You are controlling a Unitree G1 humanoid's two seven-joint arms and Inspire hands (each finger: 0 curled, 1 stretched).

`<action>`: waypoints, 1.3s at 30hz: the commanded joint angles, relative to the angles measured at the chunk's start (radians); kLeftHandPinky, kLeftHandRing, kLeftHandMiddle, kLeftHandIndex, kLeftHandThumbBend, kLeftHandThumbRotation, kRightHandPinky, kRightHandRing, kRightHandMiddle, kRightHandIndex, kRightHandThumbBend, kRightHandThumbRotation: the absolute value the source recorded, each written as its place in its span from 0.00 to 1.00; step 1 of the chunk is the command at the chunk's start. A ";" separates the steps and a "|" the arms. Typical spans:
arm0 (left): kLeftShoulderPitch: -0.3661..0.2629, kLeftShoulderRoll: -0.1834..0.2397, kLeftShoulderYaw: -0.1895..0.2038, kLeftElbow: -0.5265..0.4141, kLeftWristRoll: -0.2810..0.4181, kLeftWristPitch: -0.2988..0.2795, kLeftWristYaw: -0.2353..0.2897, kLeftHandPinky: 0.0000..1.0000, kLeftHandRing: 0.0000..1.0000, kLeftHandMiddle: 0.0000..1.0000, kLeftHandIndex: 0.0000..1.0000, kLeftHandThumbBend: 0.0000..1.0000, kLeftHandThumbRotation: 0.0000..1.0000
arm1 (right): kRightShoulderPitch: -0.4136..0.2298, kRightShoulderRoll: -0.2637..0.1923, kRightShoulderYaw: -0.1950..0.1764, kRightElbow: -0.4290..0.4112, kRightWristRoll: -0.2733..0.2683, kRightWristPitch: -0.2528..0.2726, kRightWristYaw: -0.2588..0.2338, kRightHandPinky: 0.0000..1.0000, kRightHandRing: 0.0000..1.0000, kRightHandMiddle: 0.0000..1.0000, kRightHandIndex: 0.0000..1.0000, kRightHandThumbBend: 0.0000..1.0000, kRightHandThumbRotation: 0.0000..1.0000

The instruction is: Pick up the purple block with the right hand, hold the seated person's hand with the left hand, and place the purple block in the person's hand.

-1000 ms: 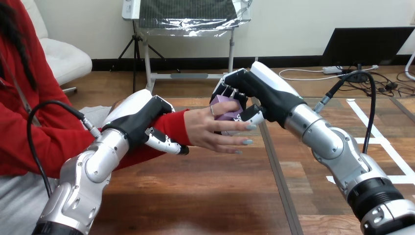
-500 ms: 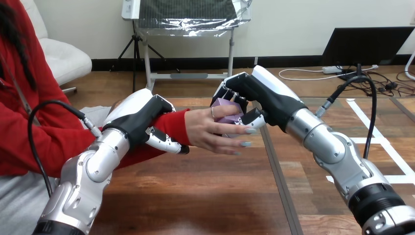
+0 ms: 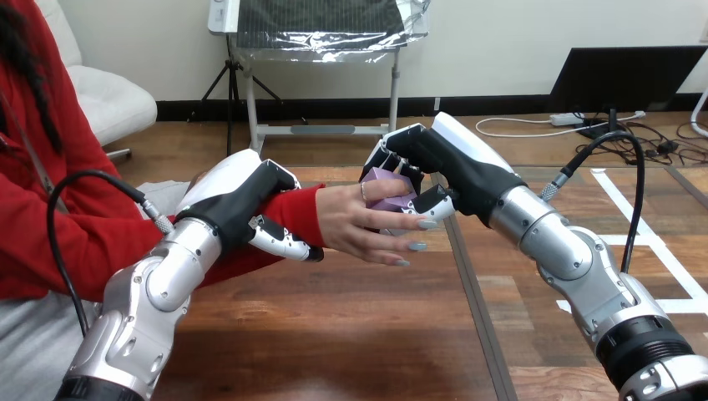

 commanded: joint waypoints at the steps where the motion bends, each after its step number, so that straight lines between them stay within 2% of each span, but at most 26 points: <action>1: -0.210 -0.051 0.015 -0.103 -0.051 -0.082 0.049 0.24 0.30 0.37 0.37 0.70 0.00 | -0.034 0.029 0.014 -0.090 0.007 -0.022 0.030 0.36 0.40 0.45 0.48 0.72 0.00; 11: -0.173 -0.054 0.034 -0.148 -0.081 -0.070 0.039 0.27 0.34 0.40 0.41 0.72 0.00 | -0.035 0.019 0.005 -0.070 0.022 -0.027 0.069 0.40 0.46 0.51 0.53 0.68 0.00; 18: -0.140 -0.038 0.040 -0.178 -0.093 -0.088 0.036 0.31 0.37 0.43 0.44 0.72 0.01 | -0.037 0.010 -0.008 -0.046 0.033 -0.047 0.090 0.42 0.49 0.53 0.55 0.64 0.00; 22: -0.122 -0.027 0.043 -0.195 -0.104 -0.096 0.031 0.34 0.41 0.46 0.46 0.70 0.05 | -0.035 0.007 -0.016 -0.039 0.044 -0.047 0.105 0.42 0.50 0.55 0.56 0.61 0.00; 27: -0.097 -0.015 0.049 -0.218 -0.118 -0.108 0.029 0.40 0.46 0.50 0.50 0.67 0.14 | -0.033 0.001 -0.028 -0.029 0.068 -0.036 0.130 0.44 0.52 0.56 0.58 0.55 0.06; 35: -0.053 -0.011 0.066 -0.247 -0.146 -0.138 0.038 0.45 0.52 0.55 0.55 0.65 0.24 | -0.024 -0.012 -0.039 -0.041 0.072 0.000 0.145 0.47 0.54 0.58 0.60 0.47 0.33; 39: -0.025 -0.011 0.078 -0.262 -0.164 -0.158 0.044 0.46 0.54 0.57 0.56 0.66 0.28 | -0.021 -0.017 -0.046 -0.028 0.077 -0.019 0.146 0.49 0.55 0.58 0.60 0.45 0.50</action>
